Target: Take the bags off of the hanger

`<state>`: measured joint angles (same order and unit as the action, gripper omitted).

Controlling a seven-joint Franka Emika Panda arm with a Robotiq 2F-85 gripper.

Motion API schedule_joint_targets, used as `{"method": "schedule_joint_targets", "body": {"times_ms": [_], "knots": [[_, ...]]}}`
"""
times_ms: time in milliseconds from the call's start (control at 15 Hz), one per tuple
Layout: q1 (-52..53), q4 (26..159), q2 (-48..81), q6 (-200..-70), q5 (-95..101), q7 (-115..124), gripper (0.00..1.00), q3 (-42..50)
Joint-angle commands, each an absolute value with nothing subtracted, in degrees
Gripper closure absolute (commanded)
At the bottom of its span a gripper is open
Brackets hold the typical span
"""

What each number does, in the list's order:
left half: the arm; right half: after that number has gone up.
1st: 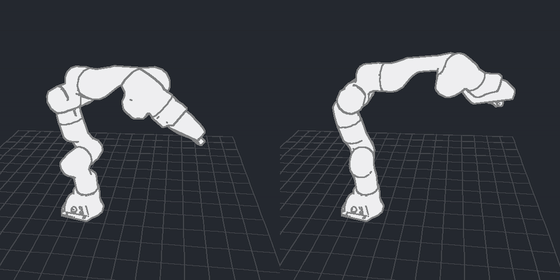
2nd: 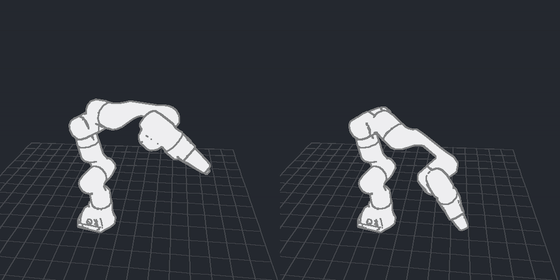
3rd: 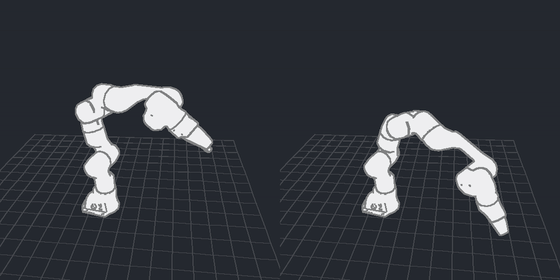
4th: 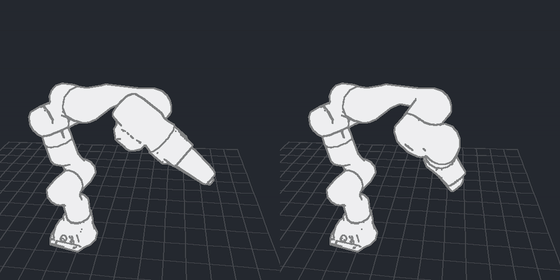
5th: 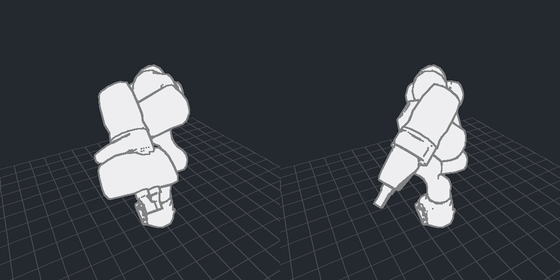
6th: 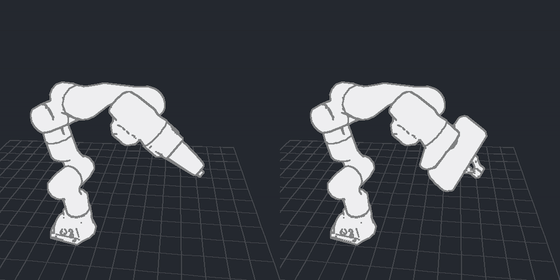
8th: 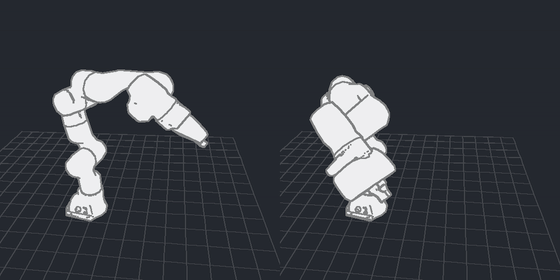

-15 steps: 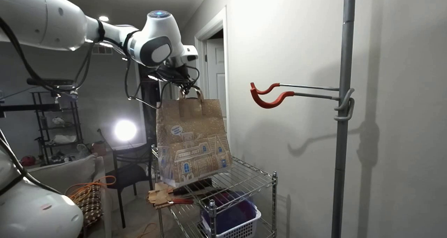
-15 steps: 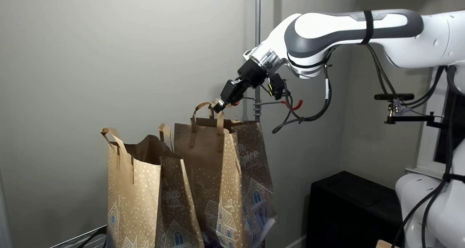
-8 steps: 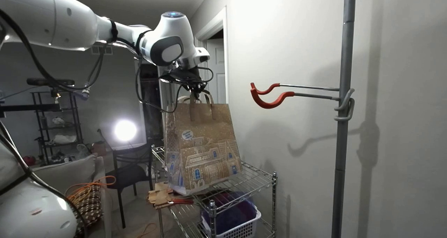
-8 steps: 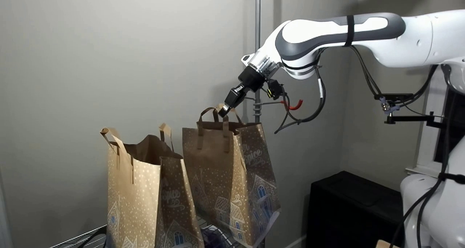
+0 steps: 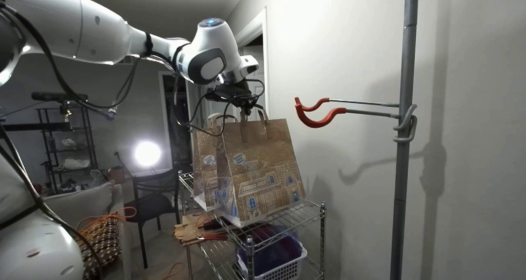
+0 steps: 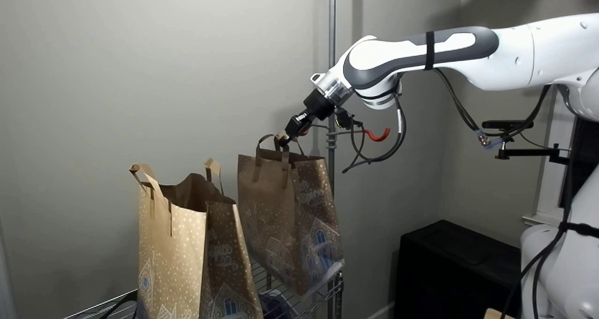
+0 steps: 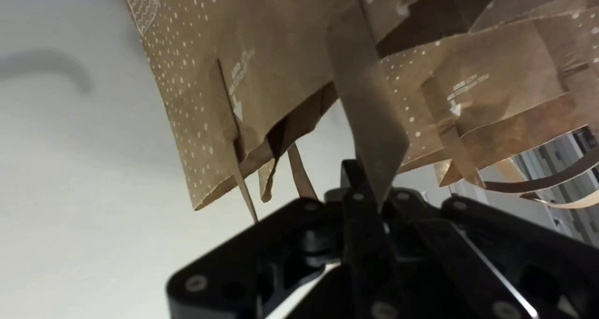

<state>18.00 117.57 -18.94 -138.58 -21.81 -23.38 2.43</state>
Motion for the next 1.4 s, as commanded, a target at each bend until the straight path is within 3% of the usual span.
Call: {"method": "schedule_joint_targets", "body": {"times_ms": [0, 200, 267, 333, 467, 1067, 1333], "knots": [[17.03, 117.42, -17.65, -144.52, -23.1, -25.42, 0.96, 1.54], [17.03, 117.45, -17.27, -145.22, -23.09, -24.11, 0.96, 1.45], [17.65, 117.24, -17.34, -143.45, -24.03, -25.86, 0.71, 2.07], [17.54, 117.4, -17.53, -143.48, -24.05, -25.57, 0.71, 1.94], [17.29, 117.65, -17.89, -143.44, -23.51, -25.2, 0.6, 1.74], [16.81, 118.53, -21.76, -141.59, -21.01, -23.14, 0.03, 0.49], [17.57, 118.33, -27.1, -138.19, -19.31, -21.82, 0.0, -1.53]]}}
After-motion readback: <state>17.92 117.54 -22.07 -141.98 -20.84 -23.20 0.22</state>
